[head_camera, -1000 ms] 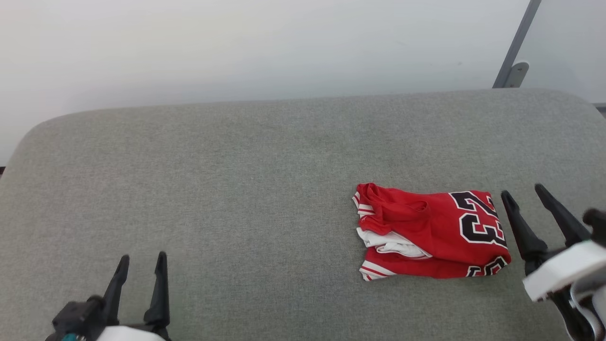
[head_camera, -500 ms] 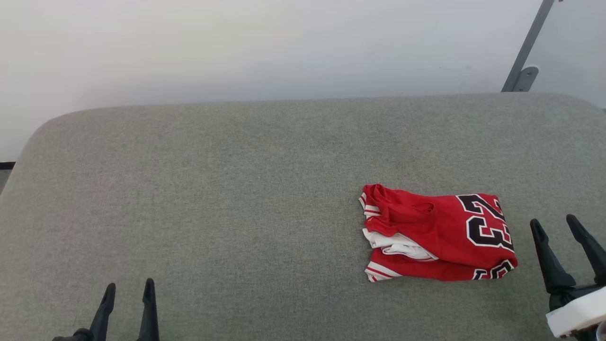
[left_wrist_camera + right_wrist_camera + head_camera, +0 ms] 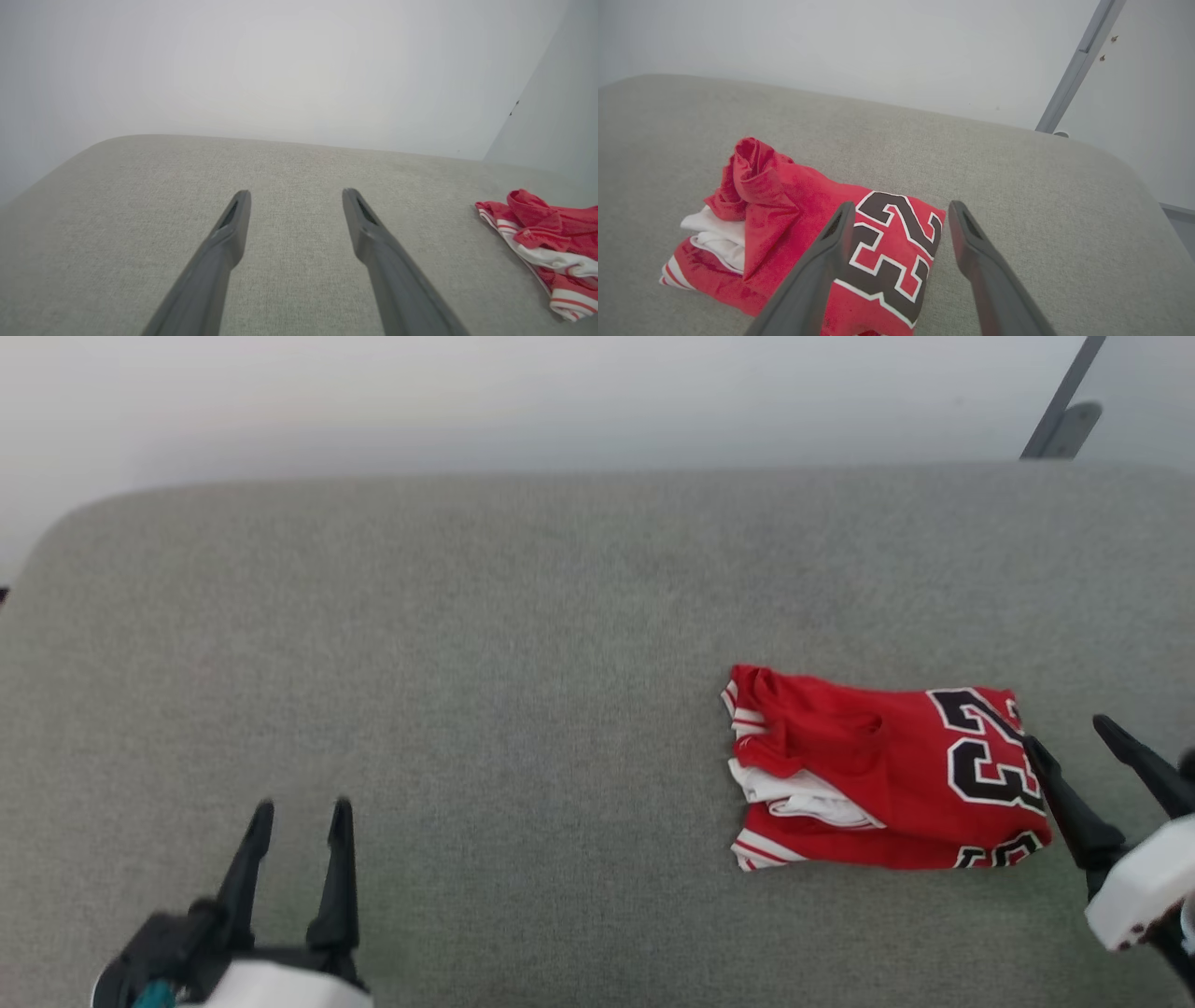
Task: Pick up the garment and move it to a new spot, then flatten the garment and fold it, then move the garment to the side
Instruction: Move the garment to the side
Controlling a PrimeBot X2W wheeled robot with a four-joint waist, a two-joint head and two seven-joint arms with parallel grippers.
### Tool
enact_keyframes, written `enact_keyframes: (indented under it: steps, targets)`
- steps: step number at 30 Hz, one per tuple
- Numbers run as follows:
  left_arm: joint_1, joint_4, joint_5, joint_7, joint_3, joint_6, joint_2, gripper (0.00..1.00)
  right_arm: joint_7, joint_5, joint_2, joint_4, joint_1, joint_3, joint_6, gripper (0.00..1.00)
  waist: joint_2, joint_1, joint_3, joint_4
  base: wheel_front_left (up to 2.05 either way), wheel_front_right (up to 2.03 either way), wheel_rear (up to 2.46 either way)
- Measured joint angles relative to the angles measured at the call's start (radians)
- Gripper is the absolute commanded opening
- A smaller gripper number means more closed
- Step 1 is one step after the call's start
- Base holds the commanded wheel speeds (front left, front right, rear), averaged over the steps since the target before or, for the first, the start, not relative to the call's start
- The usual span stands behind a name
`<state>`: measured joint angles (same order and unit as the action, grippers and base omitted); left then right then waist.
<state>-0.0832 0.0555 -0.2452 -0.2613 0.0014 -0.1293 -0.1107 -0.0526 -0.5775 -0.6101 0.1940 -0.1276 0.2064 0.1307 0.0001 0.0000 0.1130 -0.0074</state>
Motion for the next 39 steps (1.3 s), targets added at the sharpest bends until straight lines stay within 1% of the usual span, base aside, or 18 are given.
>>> enact_keyframes:
  steps: [2,4,8,11,13,17,19,23,24,25,26,27,33,39]
  targets:
    - [0.035,0.005,0.0,0.0,-0.01,0.0,-0.003,1.0,0.08,-0.029,-0.037,0.012,-0.037,0.036,0.0,1.0,0.0,0.0,0.025,0.003,0.0,0.0,0.0]
    - [0.07,0.013,0.006,0.0,-0.028,0.0,-0.011,1.0,0.183,-0.061,-0.085,0.033,-0.069,0.077,0.0,1.0,0.0,0.0,0.053,0.005,0.0,0.0,0.0]
    - [0.139,0.021,0.006,0.0,-0.049,0.0,-0.012,1.0,0.355,-0.152,-0.151,0.062,-0.141,0.091,0.0,1.0,0.0,0.0,0.113,0.013,0.0,0.0,0.0]
    - [0.178,0.031,0.005,0.0,-0.072,0.0,-0.013,1.0,0.455,-0.209,-0.183,0.061,-0.182,0.112,0.0,1.0,0.0,0.0,0.157,0.02,0.0,0.0,0.0]
    - [0.205,0.038,0.001,0.0,-0.084,0.0,-0.014,1.0,0.491,-0.237,-0.202,0.049,-0.208,0.128,0.0,1.0,0.0,0.0,0.186,0.026,0.0,0.0,0.0]
    - [0.254,0.045,0.001,0.0,-0.101,0.0,-0.014,1.0,0.571,-0.295,-0.217,0.049,-0.243,0.162,0.0,1.0,0.0,0.0,0.237,0.04,0.0,0.0,0.0]
    - [0.273,0.047,0.001,0.0,-0.109,0.0,-0.013,1.0,0.604,-0.306,-0.239,0.045,-0.26,0.18,0.0,1.0,0.0,0.0,0.259,0.049,0.0,0.0,0.0]
    - [0.303,0.053,0.001,0.0,-0.121,0.0,-0.011,1.0,0.644,-0.329,-0.254,0.045,-0.281,0.198,0.0,1.0,0.0,0.0,0.296,0.068,0.0,0.0,0.0]
    - [0.307,0.058,0.002,0.0,-0.124,0.0,-0.012,1.0,0.653,-0.334,-0.256,0.047,-0.285,0.201,0.0,0.96,0.0,0.0,0.304,0.072,0.0,0.0,0.0]
    - [0.308,0.061,0.002,0.0,-0.125,0.0,-0.013,1.0,0.664,-0.342,-0.259,0.046,-0.29,0.205,0.0,0.47,0.0,0.0,0.31,0.076,0.0,0.0,0.0]
    - [0.31,0.063,0.002,0.0,-0.127,0.0,-0.013,1.0,0.671,-0.347,-0.264,0.045,-0.294,0.209,0.0,0.28,0.0,0.0001,0.315,0.079,0.0,0.0,0.0]
    - [0.313,0.065,0.002,0.0,-0.126,0.0,-0.014,1.0,0.672,-0.354,-0.265,0.045,-0.294,0.209,0.0,0.0,0.0,0.0,0.32,0.081,0.0,0.0,0.0]
    - [0.323,0.073,0.002,0.0,-0.122,0.0,-0.022,1.0,0.661,-0.384,-0.248,0.042,-0.299,0.216,0.005,0.0,0.0,0.0,0.323,0.071,0.0,0.0,0.0]
    - [0.327,0.07,0.006,0.0,-0.134,0.0,-0.041,1.0,0.591,-0.402,-0.221,0.058,-0.302,0.197,0.006,0.0,0.0,0.0,0.318,0.026,0.0,0.0,0.0]
